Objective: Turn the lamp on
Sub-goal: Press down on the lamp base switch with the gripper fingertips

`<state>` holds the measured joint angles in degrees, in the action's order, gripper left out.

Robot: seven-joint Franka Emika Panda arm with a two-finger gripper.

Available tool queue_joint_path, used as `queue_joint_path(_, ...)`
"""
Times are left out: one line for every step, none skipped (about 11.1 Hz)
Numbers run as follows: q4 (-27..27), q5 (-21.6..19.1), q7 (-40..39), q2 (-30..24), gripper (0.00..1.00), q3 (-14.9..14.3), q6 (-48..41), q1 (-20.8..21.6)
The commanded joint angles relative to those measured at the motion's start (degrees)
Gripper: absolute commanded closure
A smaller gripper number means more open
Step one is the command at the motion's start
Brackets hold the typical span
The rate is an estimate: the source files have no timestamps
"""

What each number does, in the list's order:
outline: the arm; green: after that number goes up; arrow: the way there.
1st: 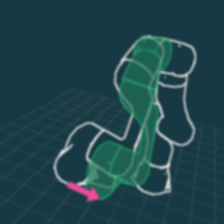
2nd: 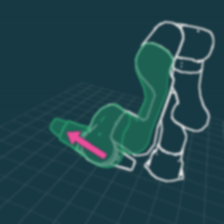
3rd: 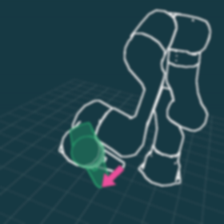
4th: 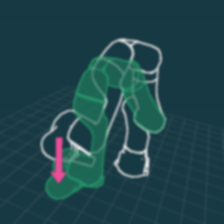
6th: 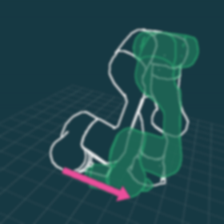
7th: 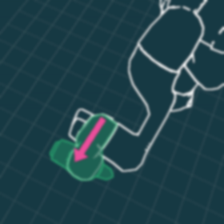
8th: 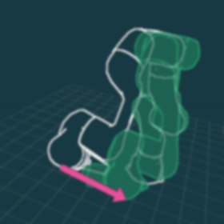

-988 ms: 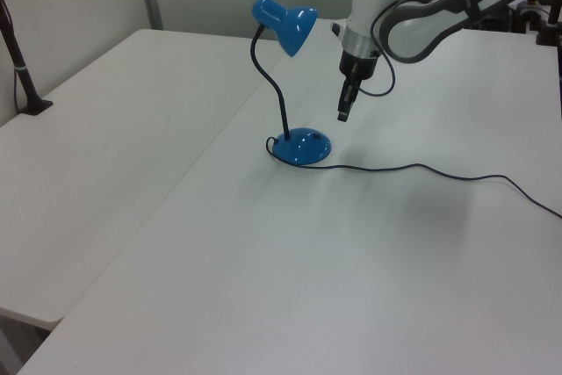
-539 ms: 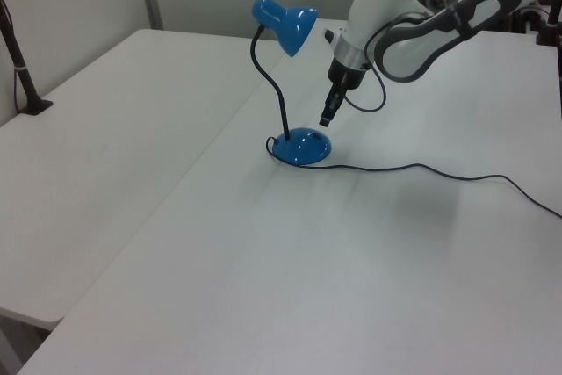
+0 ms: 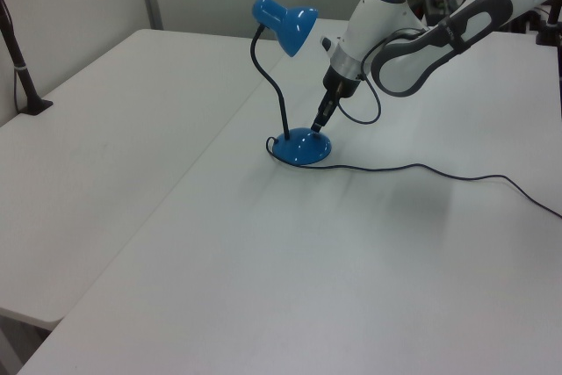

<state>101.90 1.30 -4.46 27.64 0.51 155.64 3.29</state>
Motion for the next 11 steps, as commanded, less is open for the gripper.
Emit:
queue_joint_path(-0.2,0.0,-1.3,1.0,0.88,0.5,2.9,0.0)
queue_joint_path(-0.2,0.0,-1.3,1.2,0.91,0.5,3.8,0.0)
queue_joint_path(-0.2,0.0,-1.3,1.7,0.97,0.5,3.9,0.0)
queue_joint_path(-0.2,0.0,-1.3,1.8,1.00,0.5,3.9,0.0)
queue_joint_path(-0.2,0.1,-1.3,1.9,1.00,0.5,3.9,0.0)
queue_joint_path(-0.2,0.0,-1.3,1.9,1.00,0.5,3.9,0.1)
queue_joint_path(-0.2,0.1,-1.3,2.0,1.00,0.5,3.9,0.1)
queue_joint_path(-0.2,0.2,-1.3,2.0,1.00,0.6,3.9,0.1)
queue_joint_path(-0.2,0.3,-1.3,2.5,1.00,0.6,3.9,0.1)
queue_joint_path(-0.3,0.3,-1.3,2.8,1.00,0.6,4.2,0.0)
queue_joint_path(-0.3,0.3,-1.3,2.9,1.00,0.6,5.1,0.0)
